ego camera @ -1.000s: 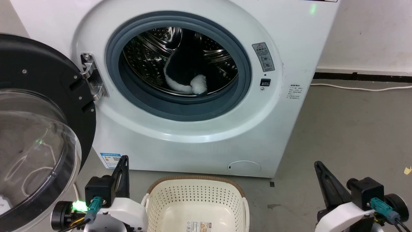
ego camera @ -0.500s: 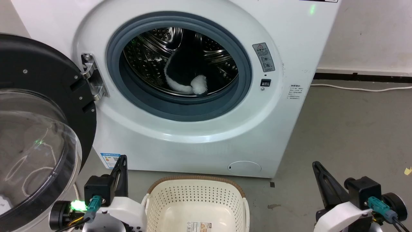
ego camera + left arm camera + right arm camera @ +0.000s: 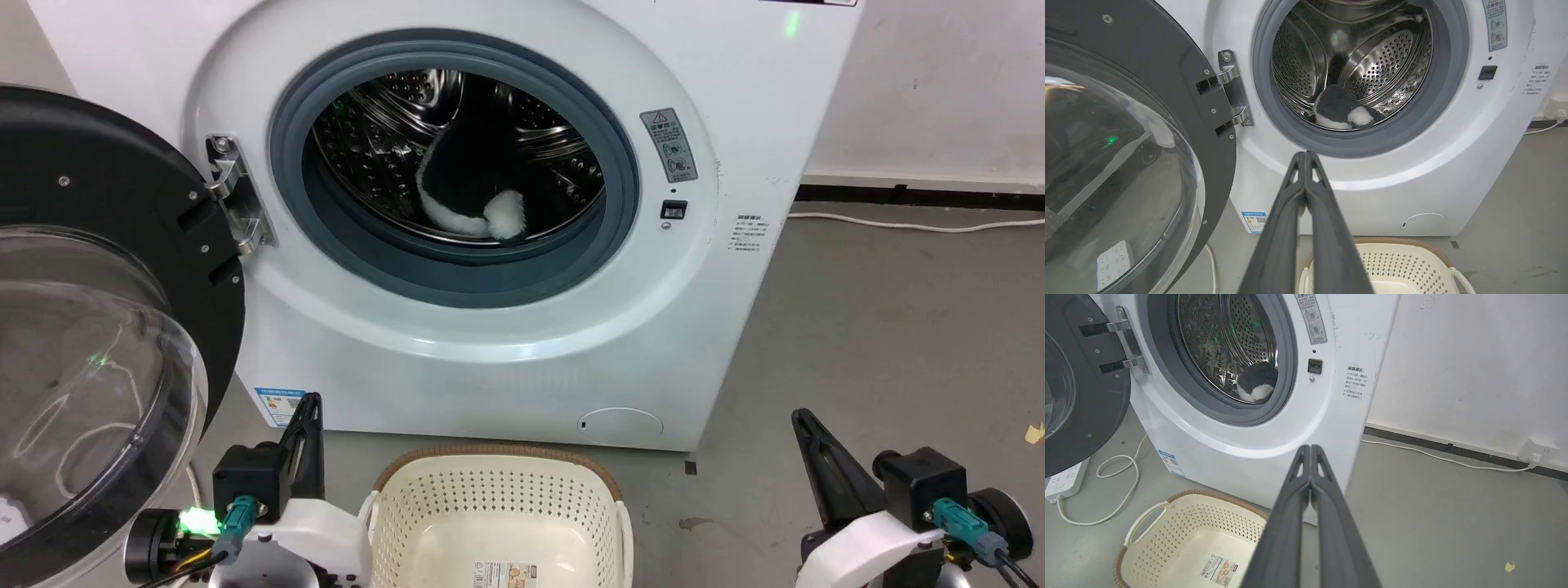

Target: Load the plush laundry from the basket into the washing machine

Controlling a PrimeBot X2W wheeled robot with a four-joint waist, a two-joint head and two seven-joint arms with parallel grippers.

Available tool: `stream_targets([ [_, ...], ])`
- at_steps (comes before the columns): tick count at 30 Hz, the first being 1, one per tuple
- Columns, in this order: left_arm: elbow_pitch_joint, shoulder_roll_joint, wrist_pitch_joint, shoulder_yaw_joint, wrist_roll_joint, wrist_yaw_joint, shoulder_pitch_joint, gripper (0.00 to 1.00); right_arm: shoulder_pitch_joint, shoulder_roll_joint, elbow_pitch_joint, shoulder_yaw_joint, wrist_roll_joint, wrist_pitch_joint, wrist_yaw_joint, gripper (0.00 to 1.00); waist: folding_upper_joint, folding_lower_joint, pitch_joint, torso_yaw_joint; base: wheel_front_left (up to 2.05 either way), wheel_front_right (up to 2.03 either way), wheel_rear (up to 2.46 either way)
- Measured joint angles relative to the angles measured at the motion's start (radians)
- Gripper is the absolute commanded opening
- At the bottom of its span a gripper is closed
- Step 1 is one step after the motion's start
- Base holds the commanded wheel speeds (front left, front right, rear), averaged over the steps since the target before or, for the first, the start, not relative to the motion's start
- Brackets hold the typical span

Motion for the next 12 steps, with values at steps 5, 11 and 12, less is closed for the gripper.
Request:
stream_targets([
  [5, 0.000, 0.000, 0.000, 0.000, 0.000, 0.000, 0.000, 0.00, 0.000, 0.000, 0.000, 0.000, 0.000, 0.000, 0.000, 0.00, 0.0000, 0.0000, 0.000, 0.000, 0.00, 0.00, 0.00],
  [11, 0.000, 0.000, 0.000, 0.001, 0.000, 0.000, 0.000, 0.00, 0.000, 0.000, 0.000, 0.000, 0.000, 0.000, 0.000, 0.00, 0.0000, 0.0000, 0.000, 0.000, 0.00, 0.00, 0.00],
  [12, 0.000, 0.000, 0.000, 0.000, 0.000, 0.000, 0.000, 0.00, 0.000, 0.000, 0.000, 0.000, 0.000, 0.000, 0.000, 0.00, 0.0000, 0.0000, 0.000, 0.000, 0.00, 0.00, 0.00],
])
